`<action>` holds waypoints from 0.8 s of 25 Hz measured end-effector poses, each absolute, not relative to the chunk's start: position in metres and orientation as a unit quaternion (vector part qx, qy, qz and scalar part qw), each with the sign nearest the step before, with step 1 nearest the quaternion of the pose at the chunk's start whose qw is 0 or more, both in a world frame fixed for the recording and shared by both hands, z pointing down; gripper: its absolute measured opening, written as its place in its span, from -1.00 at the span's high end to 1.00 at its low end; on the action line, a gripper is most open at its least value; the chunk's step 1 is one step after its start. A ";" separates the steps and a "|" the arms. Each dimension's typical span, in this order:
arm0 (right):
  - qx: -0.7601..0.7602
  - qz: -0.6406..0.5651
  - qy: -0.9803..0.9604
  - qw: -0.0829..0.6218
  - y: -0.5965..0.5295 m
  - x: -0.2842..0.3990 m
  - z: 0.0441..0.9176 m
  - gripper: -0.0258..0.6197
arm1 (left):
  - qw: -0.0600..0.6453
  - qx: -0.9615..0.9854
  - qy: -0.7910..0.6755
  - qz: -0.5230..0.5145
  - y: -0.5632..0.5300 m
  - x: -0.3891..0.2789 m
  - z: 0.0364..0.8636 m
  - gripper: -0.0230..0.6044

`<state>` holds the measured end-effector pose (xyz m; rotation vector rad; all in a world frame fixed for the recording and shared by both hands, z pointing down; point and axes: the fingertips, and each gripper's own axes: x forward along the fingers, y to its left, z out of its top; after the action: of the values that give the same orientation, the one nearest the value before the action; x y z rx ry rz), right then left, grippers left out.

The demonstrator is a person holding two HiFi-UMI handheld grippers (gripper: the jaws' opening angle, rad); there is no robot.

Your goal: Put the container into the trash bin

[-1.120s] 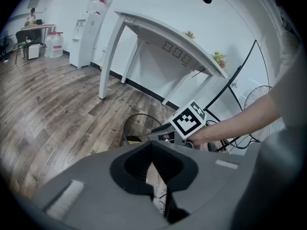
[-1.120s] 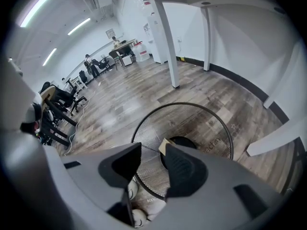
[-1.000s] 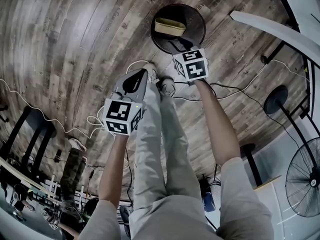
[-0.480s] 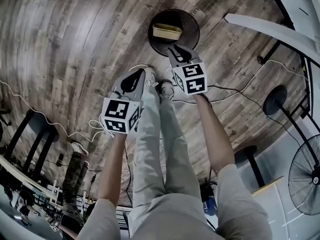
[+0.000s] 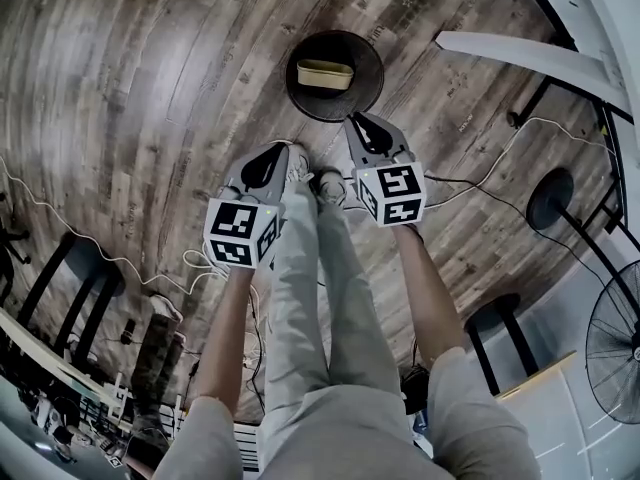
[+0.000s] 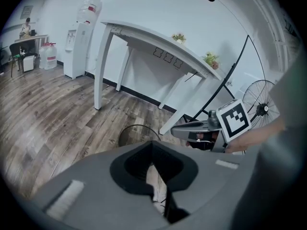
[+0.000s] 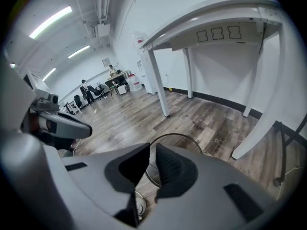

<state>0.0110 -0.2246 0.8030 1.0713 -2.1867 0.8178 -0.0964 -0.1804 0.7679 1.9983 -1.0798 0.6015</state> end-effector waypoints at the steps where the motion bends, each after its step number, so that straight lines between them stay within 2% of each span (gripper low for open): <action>1: 0.404 0.303 -0.817 0.279 -0.223 0.015 0.797 0.77 | 0.385 0.785 -0.423 0.236 -0.180 -0.094 0.766 0.89; 10: 0.432 0.290 -0.813 0.261 -0.208 0.054 0.755 0.87 | 0.384 0.789 -0.414 0.243 -0.174 -0.077 0.752 0.89; 20: 0.438 0.292 -0.810 0.259 -0.186 0.074 0.730 0.88 | 0.383 0.789 -0.415 0.243 -0.166 -0.068 0.734 0.89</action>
<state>0.0736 -0.1863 0.7304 1.1863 -2.1942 0.7905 -0.0679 -0.1664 0.7339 2.0117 -1.0581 0.6201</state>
